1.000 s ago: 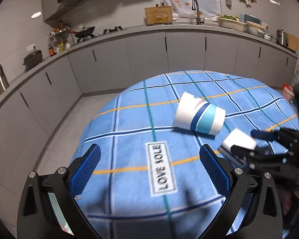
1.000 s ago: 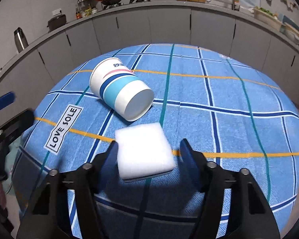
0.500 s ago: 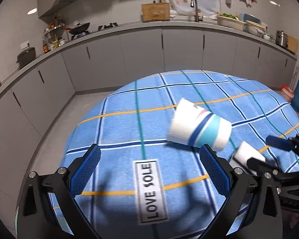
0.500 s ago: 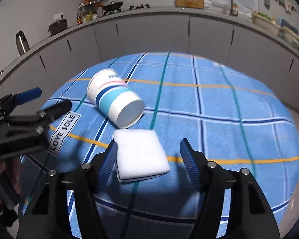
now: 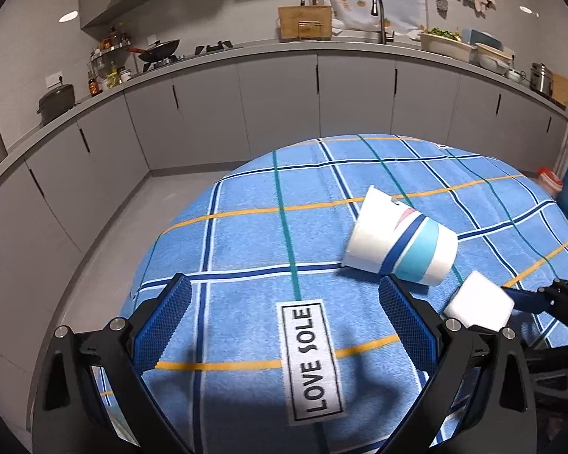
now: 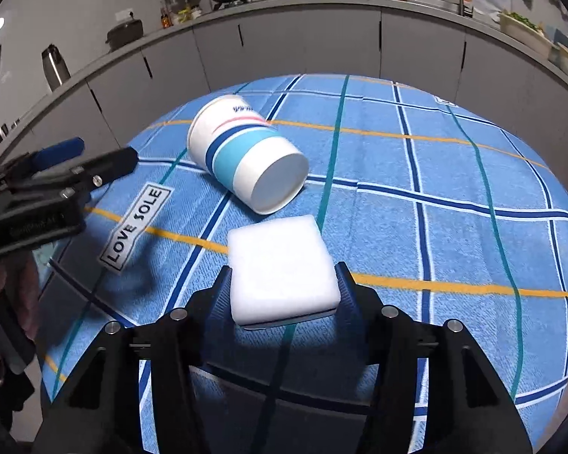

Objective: Collect trash
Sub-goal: 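Grasp the white sponge with the right tool while the left tool grasps the paper cup, then carry the paper cup and sponge over the bucket and open both tools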

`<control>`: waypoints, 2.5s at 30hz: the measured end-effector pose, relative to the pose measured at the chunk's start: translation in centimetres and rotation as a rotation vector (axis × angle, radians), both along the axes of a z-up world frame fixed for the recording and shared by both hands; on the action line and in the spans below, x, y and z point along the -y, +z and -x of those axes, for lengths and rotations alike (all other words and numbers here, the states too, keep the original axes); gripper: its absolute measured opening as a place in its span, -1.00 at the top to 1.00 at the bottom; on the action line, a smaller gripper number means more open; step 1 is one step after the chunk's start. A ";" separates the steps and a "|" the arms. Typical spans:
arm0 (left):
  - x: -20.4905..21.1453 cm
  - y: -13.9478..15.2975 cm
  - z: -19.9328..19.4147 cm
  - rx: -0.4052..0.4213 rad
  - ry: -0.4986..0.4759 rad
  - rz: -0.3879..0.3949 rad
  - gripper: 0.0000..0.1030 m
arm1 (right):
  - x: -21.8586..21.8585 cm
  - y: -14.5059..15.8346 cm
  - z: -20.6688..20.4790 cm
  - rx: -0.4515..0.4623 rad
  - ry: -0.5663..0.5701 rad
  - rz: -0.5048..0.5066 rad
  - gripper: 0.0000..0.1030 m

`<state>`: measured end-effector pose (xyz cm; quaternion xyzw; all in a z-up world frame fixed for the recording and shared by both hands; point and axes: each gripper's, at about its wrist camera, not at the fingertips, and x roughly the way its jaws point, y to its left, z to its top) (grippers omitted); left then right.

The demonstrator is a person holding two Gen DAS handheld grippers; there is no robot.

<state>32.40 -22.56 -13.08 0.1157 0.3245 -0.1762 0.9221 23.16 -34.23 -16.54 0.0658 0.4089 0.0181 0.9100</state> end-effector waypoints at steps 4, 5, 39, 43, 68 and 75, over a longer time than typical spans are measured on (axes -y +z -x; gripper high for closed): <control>1.3 0.0 0.1 0.004 -0.034 -0.001 -0.89 | 1.2 1.7 1.4 0.073 -0.066 0.006 -0.02; 1.7 0.0 0.1 0.005 -0.045 0.002 -0.89 | 1.5 2.1 1.7 0.093 -0.093 0.036 -0.02; 6.9 -2.4 -1.5 -0.083 -0.287 0.019 -0.72 | 4.0 1.6 2.7 0.123 -0.216 0.124 -0.02; 5.6 -1.5 -0.1 -0.064 -0.253 0.023 -0.72 | 3.3 2.1 2.9 0.133 -0.205 0.125 -0.02; -12.6 3.0 9.8 0.056 0.119 0.021 -0.72 | -11.0 5.5 5.2 0.227 0.028 0.096 -0.02; -17.5 3.2 11.6 0.070 0.218 0.022 -0.72 | -14.9 6.1 5.7 0.248 0.108 0.097 -0.02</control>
